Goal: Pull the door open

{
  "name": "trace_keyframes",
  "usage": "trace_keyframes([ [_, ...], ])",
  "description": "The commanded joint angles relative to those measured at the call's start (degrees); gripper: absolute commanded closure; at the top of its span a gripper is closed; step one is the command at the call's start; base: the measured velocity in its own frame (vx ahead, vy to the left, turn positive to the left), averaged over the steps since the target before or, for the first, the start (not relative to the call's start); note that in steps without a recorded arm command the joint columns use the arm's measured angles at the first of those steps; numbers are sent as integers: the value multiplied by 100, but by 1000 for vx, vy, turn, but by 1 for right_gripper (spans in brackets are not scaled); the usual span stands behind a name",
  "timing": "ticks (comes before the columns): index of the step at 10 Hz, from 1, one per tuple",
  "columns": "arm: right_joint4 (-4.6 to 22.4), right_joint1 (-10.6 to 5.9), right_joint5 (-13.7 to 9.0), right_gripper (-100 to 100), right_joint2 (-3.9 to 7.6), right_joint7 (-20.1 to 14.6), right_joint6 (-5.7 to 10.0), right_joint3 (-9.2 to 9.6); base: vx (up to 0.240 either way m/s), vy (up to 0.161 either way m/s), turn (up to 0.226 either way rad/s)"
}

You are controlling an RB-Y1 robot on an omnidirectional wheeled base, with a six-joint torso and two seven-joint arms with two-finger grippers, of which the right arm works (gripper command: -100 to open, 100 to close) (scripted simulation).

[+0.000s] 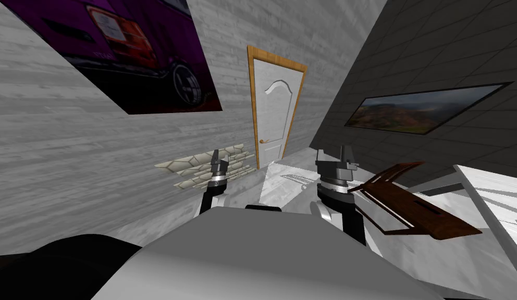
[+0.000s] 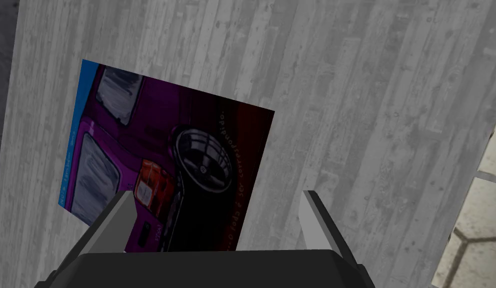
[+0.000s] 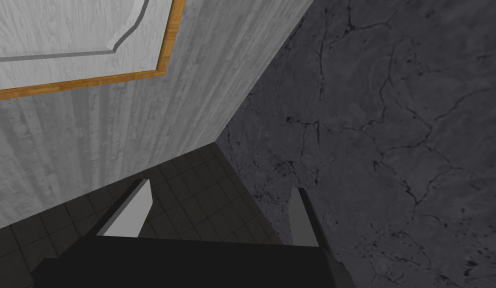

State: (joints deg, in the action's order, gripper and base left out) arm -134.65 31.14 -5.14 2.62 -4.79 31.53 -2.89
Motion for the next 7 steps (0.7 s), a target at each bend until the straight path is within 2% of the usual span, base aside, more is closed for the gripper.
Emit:
trace_keyframes([
  [1, 223, -75, 2, -100, 61, -29, 32, 4, 56, 0, 96],
  [7, 1011, -340, 7, -100, 268, -130, 145, 18, 92, 0, 93],
])
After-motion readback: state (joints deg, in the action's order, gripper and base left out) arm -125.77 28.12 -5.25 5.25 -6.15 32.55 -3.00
